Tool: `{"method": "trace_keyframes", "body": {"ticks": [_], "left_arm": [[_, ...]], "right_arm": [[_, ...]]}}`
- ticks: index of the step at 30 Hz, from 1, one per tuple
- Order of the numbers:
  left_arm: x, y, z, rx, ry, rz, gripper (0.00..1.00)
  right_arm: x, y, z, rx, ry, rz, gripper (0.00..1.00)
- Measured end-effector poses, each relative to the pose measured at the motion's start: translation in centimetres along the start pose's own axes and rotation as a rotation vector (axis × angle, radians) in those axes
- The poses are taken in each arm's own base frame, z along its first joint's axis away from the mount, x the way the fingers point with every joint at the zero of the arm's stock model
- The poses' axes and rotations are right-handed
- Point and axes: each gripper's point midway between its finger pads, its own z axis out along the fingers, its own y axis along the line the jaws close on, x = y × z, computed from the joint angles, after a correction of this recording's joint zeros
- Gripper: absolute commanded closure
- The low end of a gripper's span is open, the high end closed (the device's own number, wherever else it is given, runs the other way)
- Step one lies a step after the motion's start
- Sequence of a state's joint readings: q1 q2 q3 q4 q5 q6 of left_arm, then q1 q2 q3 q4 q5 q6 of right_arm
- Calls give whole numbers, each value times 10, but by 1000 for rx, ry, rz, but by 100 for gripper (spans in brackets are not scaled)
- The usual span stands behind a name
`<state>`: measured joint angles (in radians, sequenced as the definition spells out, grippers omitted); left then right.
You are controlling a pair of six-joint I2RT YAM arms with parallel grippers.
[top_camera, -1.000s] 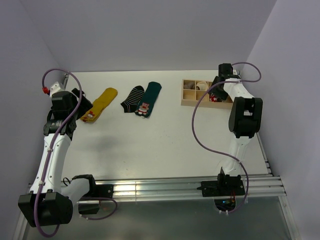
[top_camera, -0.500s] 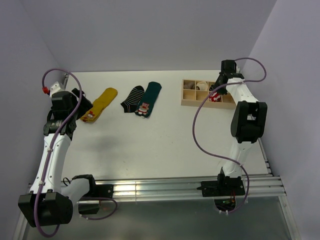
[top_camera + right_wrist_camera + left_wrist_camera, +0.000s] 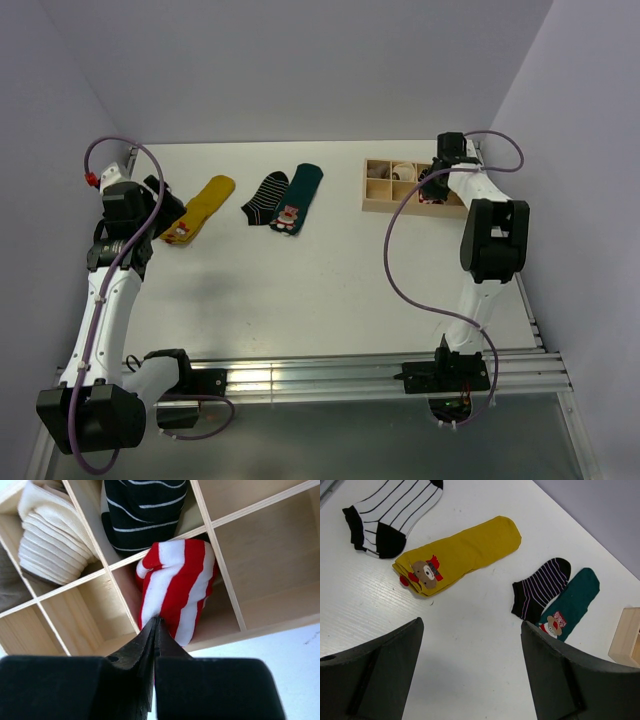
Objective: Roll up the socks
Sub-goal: Place the sock in the storage box.
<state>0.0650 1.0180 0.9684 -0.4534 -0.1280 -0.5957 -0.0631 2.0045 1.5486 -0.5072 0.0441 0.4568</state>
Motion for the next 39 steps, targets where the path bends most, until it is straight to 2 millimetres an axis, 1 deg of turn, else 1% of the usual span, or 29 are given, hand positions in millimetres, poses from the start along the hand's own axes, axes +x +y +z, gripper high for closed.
{"method": "trace_keyframes", "body": {"ticks": [5,7,11,12,13,15,16,20,24,27,29,31,34,39], "left_arm": [[0,1,0,-2,-1,-1,16],[1,2,1,-3,1,-1,16],[5,3,2,-4,13,0,16],[6,3,2,-3,15,0,16],[6,3,2,-2,17,0,16],[6,3,2,1,17,0,16],[7,2,2,3,19,0,16],[7,2,2,7,20,-1,16],[6,2,2,9,20,-3,16],[6,2,2,8,19,-3,16],[6,2,2,8,19,-3,16],[6,2,2,9,18,-3,16],[5,2,2,10,17,-4,16],[5,1,2,15,17,-4,16]], "right_arm": [[12,-3,15,5,41,17,98],[13,-2,19,-1,46,24,96],[13,-1,19,-20,55,29,93],[13,0,19,-27,57,27,91],[13,1,19,-35,57,26,87],[11,2,16,-50,51,23,83],[11,2,15,-53,46,19,83],[3,1,0,-58,7,12,82],[-21,4,-16,-64,-81,21,83],[-34,5,-19,-69,-120,36,85],[-39,1,-18,-67,-131,53,86],[-43,-5,-13,-62,-139,71,87],[-47,-14,4,-48,-138,97,89],[-32,-32,34,-18,-74,138,91]]}}
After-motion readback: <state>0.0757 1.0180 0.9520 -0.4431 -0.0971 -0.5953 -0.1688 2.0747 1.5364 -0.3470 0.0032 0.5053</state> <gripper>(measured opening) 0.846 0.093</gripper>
